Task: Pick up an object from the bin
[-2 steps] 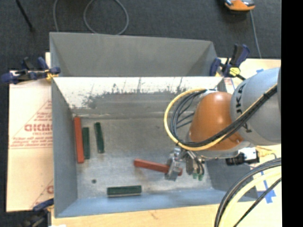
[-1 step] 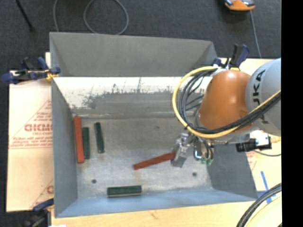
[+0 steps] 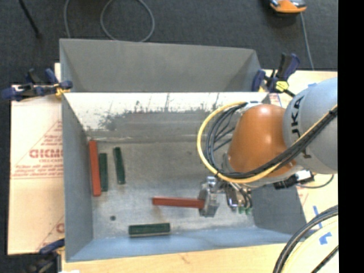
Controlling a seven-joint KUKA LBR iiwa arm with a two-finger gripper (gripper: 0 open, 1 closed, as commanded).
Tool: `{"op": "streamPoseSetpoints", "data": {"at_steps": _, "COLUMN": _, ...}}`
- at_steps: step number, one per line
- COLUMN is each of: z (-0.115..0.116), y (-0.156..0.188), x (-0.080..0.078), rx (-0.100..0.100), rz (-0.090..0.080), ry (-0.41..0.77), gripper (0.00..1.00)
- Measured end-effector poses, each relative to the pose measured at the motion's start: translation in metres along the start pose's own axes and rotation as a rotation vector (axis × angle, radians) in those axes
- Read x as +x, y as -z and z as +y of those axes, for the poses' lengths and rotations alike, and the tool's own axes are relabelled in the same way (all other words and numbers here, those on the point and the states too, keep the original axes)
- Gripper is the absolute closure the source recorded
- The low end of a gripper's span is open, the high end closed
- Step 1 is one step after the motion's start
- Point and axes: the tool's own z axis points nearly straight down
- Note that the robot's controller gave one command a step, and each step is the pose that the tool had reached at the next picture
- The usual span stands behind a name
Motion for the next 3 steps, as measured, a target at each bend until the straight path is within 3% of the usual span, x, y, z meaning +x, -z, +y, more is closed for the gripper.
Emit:
{"op": "streamPoseSetpoints", "data": {"at_steps": 1, "z": 0.006, "y": 0.073, "x": -0.039, "rx": 0.000, "rz": -0.015, "ry": 0.051, "gripper": 1.00}}
{"op": "streamPoseSetpoints", "data": {"at_steps": 2, "z": 0.006, "y": 0.068, "x": -0.036, "rx": 0.000, "rz": -0.005, "ry": 0.051, "gripper": 0.00}}
{"op": "streamPoseSetpoints", "data": {"at_steps": 3, "z": 0.015, "y": -0.073, "x": -0.035, "rx": 0.000, "rz": 0.004, "ry": 0.111, "gripper": 0.00}}
